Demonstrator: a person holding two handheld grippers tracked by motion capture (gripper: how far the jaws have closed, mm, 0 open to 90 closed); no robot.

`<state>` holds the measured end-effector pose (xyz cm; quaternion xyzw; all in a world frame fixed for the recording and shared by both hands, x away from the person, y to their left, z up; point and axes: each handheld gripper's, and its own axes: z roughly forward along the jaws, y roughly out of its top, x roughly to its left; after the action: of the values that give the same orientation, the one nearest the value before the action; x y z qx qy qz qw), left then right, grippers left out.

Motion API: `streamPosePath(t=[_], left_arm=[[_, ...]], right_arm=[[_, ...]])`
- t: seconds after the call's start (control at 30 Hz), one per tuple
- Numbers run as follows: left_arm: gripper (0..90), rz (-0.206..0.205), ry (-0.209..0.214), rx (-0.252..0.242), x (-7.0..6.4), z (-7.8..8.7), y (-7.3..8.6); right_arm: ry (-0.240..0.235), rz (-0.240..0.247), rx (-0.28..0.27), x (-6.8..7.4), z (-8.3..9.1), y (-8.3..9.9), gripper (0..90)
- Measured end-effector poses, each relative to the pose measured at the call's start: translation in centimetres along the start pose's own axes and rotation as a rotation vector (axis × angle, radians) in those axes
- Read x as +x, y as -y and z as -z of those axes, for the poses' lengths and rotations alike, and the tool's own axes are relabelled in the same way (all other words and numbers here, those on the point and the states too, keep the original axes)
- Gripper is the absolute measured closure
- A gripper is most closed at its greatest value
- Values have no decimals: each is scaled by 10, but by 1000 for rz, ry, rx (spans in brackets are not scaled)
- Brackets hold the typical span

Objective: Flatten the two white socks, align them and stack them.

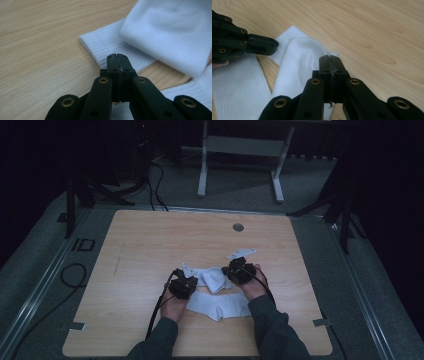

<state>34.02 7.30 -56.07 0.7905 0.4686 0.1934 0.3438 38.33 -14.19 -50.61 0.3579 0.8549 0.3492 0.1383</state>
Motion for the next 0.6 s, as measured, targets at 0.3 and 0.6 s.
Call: streamPosePath(t=[0.3, 0.6], left_arm=[[895, 0, 1, 2, 0, 0, 0], [893, -17, -5, 19, 0, 1, -2]], right_arm=[[98, -48, -53, -38, 47, 10, 890], [164, -113, -21, -72, 67, 38, 891]])
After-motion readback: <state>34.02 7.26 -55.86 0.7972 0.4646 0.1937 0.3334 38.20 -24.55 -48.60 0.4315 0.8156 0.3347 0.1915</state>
